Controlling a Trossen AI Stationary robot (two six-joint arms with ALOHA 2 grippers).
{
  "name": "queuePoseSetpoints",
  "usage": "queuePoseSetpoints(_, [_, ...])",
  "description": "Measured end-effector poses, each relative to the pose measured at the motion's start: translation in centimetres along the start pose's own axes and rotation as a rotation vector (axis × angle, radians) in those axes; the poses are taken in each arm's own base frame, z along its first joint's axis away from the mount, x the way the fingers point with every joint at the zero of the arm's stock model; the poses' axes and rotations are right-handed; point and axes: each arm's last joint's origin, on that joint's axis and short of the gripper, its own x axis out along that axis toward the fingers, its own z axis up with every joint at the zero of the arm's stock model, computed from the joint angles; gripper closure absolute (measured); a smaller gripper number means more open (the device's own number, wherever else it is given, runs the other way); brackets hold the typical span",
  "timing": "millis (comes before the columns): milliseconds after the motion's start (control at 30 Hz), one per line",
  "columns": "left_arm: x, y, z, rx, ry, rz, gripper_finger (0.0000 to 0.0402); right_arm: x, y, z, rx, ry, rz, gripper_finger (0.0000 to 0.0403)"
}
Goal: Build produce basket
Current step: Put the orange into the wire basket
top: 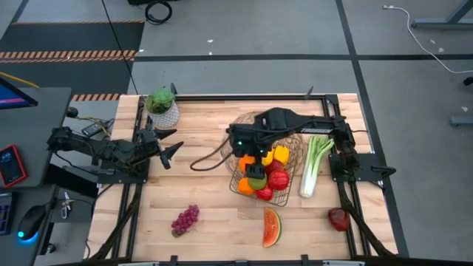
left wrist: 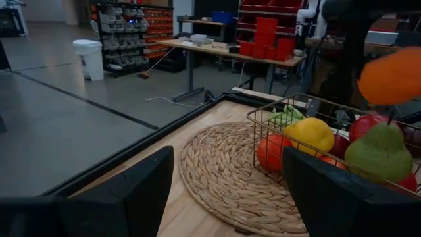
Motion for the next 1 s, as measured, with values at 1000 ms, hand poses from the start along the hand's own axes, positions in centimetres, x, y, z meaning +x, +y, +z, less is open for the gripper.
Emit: queuePoseSetpoints(1000, [0.0,0.0,0.0,0.001,0.0,0.0,0.0114,-1.9,0.6,-0.6,-0.947,0.028,-0.305,0.0045])
